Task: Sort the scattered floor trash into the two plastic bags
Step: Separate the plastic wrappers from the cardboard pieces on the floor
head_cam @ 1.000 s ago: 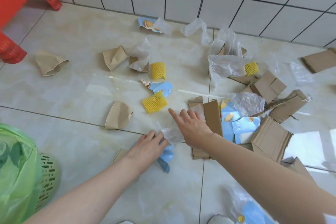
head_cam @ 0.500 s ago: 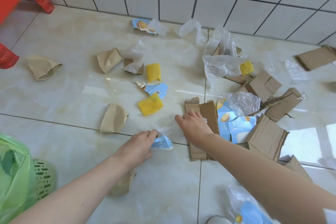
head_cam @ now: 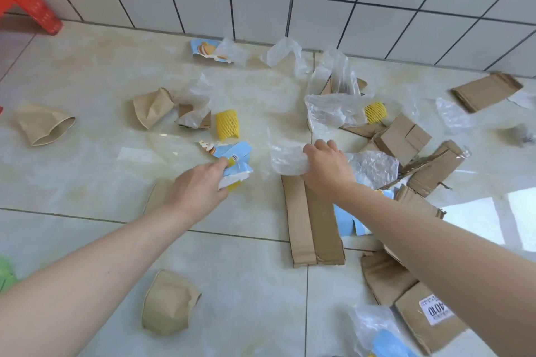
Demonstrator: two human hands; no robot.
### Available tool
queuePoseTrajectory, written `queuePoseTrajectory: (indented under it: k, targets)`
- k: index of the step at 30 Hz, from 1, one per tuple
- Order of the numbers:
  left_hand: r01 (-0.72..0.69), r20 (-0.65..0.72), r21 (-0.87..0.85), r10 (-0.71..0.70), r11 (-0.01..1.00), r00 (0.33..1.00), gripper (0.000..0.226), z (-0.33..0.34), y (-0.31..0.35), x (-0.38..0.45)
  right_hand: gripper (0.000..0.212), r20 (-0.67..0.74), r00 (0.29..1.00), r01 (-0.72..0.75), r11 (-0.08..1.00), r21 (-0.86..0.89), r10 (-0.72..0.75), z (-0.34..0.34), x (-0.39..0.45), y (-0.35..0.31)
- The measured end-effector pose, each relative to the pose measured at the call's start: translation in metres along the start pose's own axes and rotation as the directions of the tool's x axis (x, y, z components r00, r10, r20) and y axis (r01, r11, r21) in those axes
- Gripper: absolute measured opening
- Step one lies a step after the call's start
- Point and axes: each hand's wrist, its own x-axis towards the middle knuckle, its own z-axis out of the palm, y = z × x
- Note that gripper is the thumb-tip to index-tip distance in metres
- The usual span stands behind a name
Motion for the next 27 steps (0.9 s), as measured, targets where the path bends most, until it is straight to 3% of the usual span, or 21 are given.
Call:
queuePoseTrajectory:
  k: [9, 13, 16, 22, 27]
  targets:
    - [0.039, 0.108, 0.110, -0.051, 0.993, 0.993, 0.029, -0.003, 0.009, 0.048, 0.038, -0.010, 0.985, -0.172, 0.984, 0.041, 0.173, -0.011, 0.037, 0.022]
    - [0.066, 0.151, 0.079, -0.077, 0.995, 0.985, 0.039, 0.011, 0.010, 0.055, 0.049, -0.083, 0.990, -0.110, 0.993, 0.044, 0.113, -0.013, 0.050, 0.022]
    - [0.077, 0.190, 0.092, -0.094, 0.993, 0.977, 0.041, 0.024, 0.007, 0.052, 0.046, -0.002, 0.997, -0.079, 0.997, 0.016, 0.079, -0.003, 0.056, 0.018]
    - [0.205, 0.105, 0.151, -0.222, 0.967, 0.969, 0.045, 0.041, 0.006, 0.033, 0.045, 0.126, 0.985, -0.115, 0.992, -0.050, 0.121, 0.022, 0.057, 0.016]
    - [0.355, 0.102, 0.008, -0.354, 0.935, 0.930, 0.041, 0.046, 0.003, 0.021, 0.043, 0.070, 0.995, -0.069, 0.997, -0.032, 0.071, 0.027, 0.052, 0.021]
